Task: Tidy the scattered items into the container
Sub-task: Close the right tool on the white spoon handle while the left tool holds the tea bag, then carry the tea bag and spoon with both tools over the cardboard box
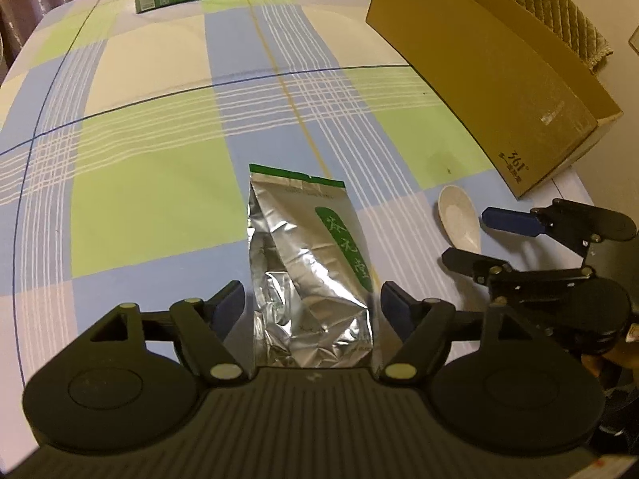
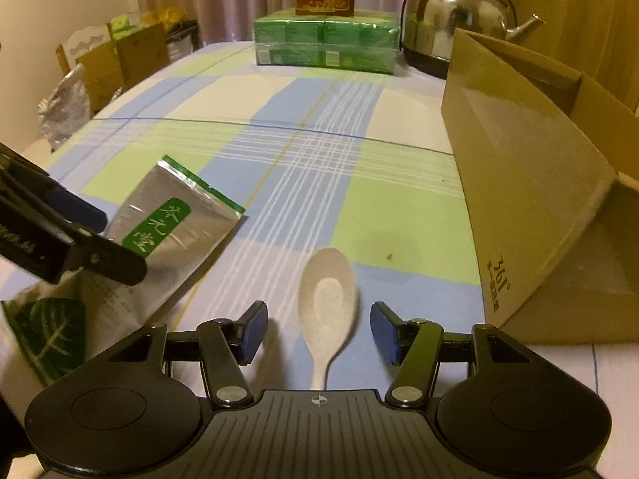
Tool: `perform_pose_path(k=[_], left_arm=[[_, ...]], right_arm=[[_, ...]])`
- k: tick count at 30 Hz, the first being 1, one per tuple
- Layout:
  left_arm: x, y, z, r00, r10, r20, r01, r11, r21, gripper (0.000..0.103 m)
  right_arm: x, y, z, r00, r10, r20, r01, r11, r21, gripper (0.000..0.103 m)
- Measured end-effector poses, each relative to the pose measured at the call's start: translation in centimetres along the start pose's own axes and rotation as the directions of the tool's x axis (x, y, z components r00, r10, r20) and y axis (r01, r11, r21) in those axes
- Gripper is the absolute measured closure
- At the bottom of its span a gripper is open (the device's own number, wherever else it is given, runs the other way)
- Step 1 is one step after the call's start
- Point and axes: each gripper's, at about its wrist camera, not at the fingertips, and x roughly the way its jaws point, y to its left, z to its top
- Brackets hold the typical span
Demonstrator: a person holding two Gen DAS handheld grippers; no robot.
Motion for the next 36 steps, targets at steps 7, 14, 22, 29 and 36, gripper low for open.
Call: perform_pose_path(k=[7,14,22,29,36], left_arm=[[0.3,-0.2,0.0,1.0,0.005,0.003,-0.005,1.0,0.018,0.026],[0.8,0.0,-0.2,1.0,-0.002,-0.028,0.002,1.0,0.005,0.025],[1.6,0.4,-0.3,0.997,-0.024,-0.073,0.024,1.0,-0.007,0.024],[2.4,0.3,-0.2,0.994,-0.031,-0.102,0.031,1.0,-0.005,0.026],[2.2,-0.4,-0.3,0.992,-0.006,-0.122,0.014,0.998,0.058,0.045]], right_arm=[[0.6,-0.3,0.1,1.0,-0.024,0.013,0.024,0.999,0.032,0.054],[0.3,-0.7,0.0,0.999,-0.029,0.024,0.028,0.998,0.052,0.073],[-0.7,-0.4,0.0,1.0,0.012,0.027,-0.014,0.998,0.068,0.073],[-1.2,-0.4,-0.1,0.999,0.013,0.033,-0.015,0.997,0.072,0.073],[-2.1,-0.6,-0.1,0.999,0.016,0.046,-0.02,0.997,0.08,0.073]])
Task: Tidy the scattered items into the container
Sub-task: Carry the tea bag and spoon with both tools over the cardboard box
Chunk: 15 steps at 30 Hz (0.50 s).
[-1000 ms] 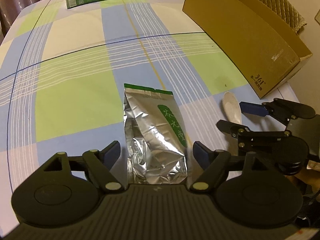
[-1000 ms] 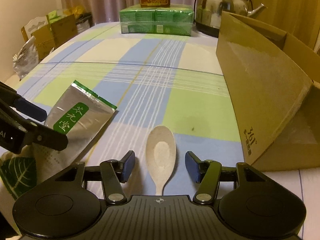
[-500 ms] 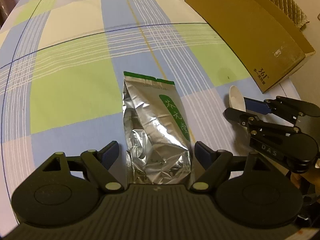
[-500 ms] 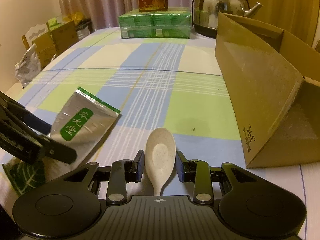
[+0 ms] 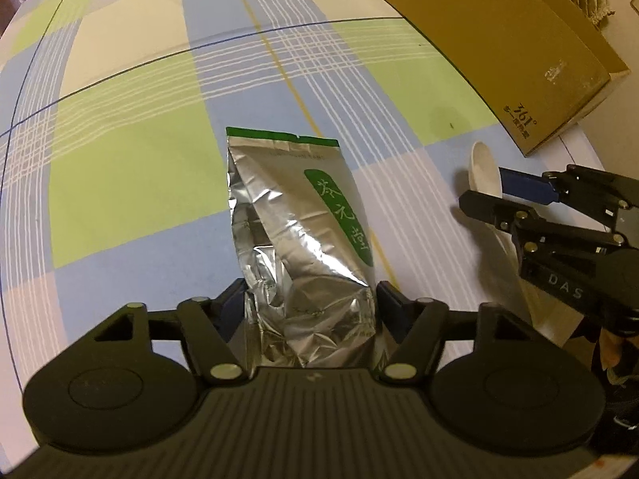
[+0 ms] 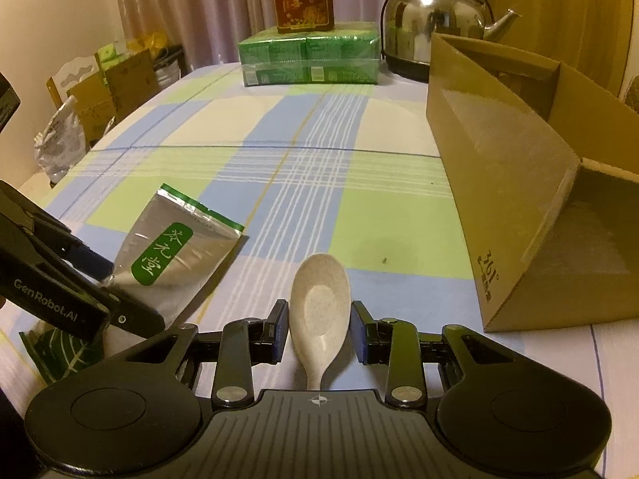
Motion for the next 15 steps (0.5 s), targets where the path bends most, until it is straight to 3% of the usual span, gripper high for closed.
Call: perform_pose_path(k=[5,15], left_arm=[[-1.1,-0.4,0.0,1.0,-0.018,0.018,0.018,1.0,0.001,0.056],[-2.0,-0.3,-0.2,0.999,-0.043,0.033,0.043,0.999,-0.009,0.056]], right_arm=[[-0.9,-0.3,-0.2,1.0,0.002,0.011,-0.002,1.0,0.015,0.073],[-1.9,-0.9,-0.4,1.0,-0.003,0.018,0.002,0.999,0.035,0.073]])
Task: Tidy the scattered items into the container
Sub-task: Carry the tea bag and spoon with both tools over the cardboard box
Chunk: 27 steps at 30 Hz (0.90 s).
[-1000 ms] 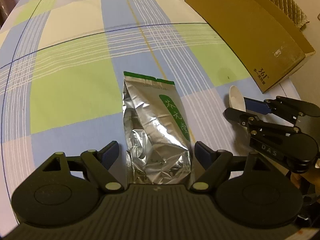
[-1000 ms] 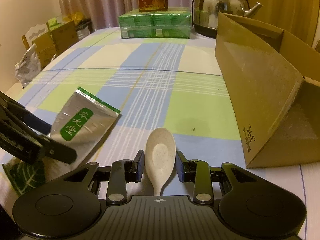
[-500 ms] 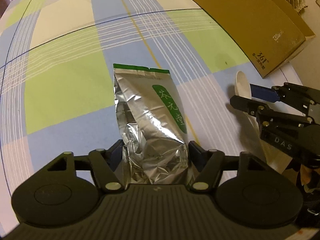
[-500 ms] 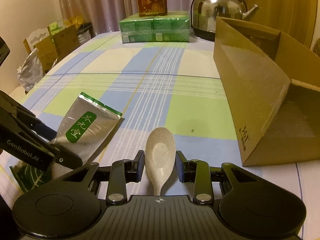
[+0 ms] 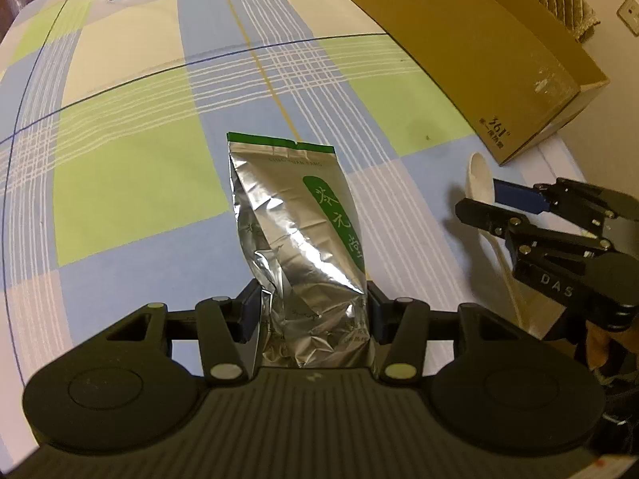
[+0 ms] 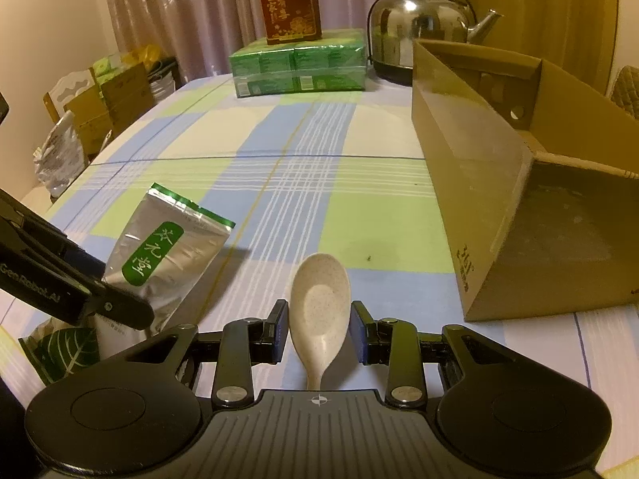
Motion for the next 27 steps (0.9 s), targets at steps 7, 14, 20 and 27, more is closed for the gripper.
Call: perform_pose_path(k=[7,14,20,27], left_arm=[[-0.3,-0.2,0.1,1.0,-0.008,0.009,0.008,1.0,-0.003,0.056],[-1.5,-0.7,0.2,0.999,-0.015,0.041,0.015,1.0,-0.007,0.056],[-3.0,-1.2,0.6,0.996,-0.025,0.081,0.027,1.0,-0.017,0.056],[-4.6,-2.3,0.9,0.992,-0.032,0.12,0.032,0.999,-0.002,0.056]], right_arm=[[-0.2,-0.1,0.0,1.0,-0.002,0.005,0.002,1.0,-0.002,0.073],[-1.5,0.3,0.6,0.999,-0.009,0.035,0.009,1.0,-0.015,0.073],[-3.3,0.7,1.2,0.997,-0.02,0.071,0.021,0.999,-0.024,0.073],[-5.2,0.9,2.0,0.993,-0.033,0.113,0.037,0.999,-0.036,0.073]])
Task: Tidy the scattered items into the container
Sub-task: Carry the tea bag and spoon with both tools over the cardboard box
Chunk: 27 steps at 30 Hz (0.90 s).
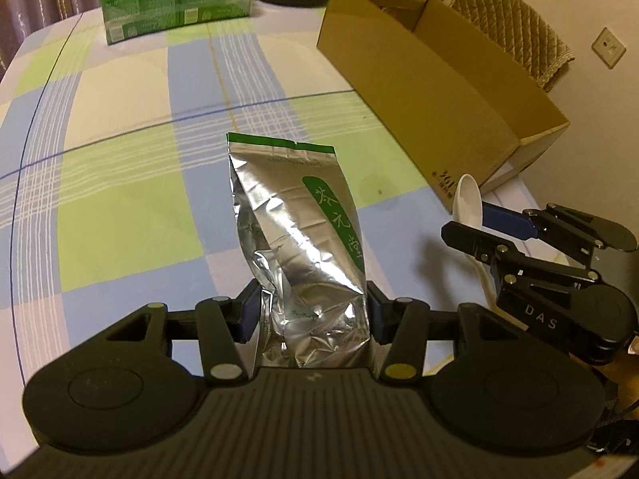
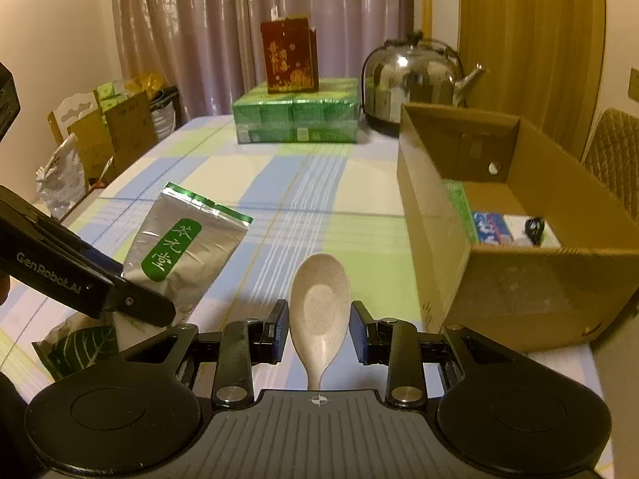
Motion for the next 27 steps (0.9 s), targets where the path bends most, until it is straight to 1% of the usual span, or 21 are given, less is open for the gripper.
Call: perform_pose_path(k=[10,27], left_arm=[[-1.3,-1.3,0.6,0.999,-0.005,0.038,0.004,1.0,0.02,0.056],[-1.9,-3.0,1.3,0.998,-0.017,0.059,0.015,0.999,0.037,0.056]], right_arm=[[-2.1,-0.2,1.3,0.999,-0.018,0.049,0.019,1.0,-0.009,0.073],[-3.8,-1.5,2.3,0.996,-0.032,0.085,0.032,0.999,-0.002,0.073]])
